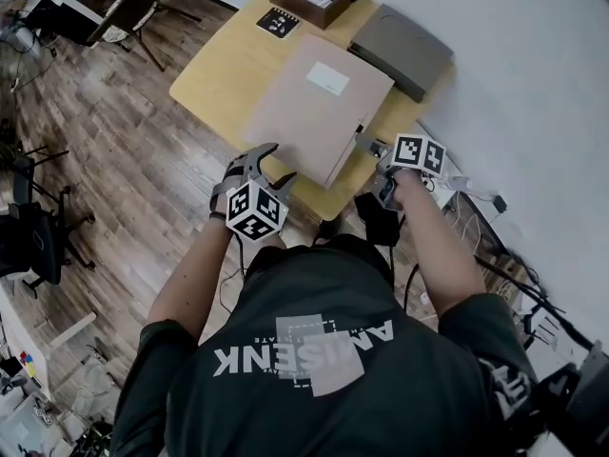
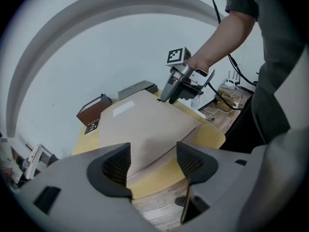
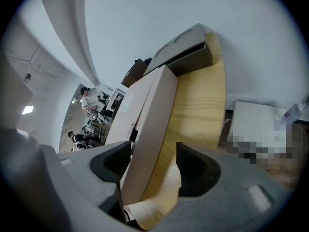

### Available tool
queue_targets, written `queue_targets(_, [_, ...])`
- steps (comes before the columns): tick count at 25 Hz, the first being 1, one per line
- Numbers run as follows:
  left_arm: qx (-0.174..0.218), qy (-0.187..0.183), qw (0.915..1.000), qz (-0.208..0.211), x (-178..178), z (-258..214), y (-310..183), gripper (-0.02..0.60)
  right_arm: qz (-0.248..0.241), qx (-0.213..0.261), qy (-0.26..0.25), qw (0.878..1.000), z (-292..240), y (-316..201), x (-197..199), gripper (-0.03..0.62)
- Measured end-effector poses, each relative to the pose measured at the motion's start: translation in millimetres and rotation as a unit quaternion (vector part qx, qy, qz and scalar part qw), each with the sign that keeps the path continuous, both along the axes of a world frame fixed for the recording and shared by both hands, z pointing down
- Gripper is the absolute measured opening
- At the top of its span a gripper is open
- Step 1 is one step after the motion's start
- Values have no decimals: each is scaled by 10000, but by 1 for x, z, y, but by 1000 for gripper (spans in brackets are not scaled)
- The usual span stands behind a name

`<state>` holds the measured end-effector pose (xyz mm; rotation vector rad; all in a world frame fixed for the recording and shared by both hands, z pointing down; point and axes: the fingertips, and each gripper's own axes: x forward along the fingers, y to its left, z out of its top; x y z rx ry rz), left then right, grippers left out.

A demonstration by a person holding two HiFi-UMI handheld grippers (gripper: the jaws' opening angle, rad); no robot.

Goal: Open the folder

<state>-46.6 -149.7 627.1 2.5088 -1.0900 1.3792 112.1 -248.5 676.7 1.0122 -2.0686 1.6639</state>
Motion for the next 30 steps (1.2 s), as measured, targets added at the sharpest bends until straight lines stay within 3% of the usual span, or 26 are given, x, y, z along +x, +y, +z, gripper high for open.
queue_targets(6, [-46, -150, 9997, 206, 8, 12, 2, 281, 209, -320, -310, 9988, 6, 3, 0, 278])
queue_targets(14, [187, -726, 9952, 625, 13, 23, 2, 281, 170, -286, -352, 9988, 6, 4, -1, 278])
queue_targets(20, [440, -944, 9911, 828, 16, 22, -2, 281, 135, -268, -329, 9990, 8, 2, -1, 279])
queue_targets(30, [994, -661, 9896, 805, 30, -3, -9, 281, 121, -317, -420, 9985, 9, 4, 1, 287])
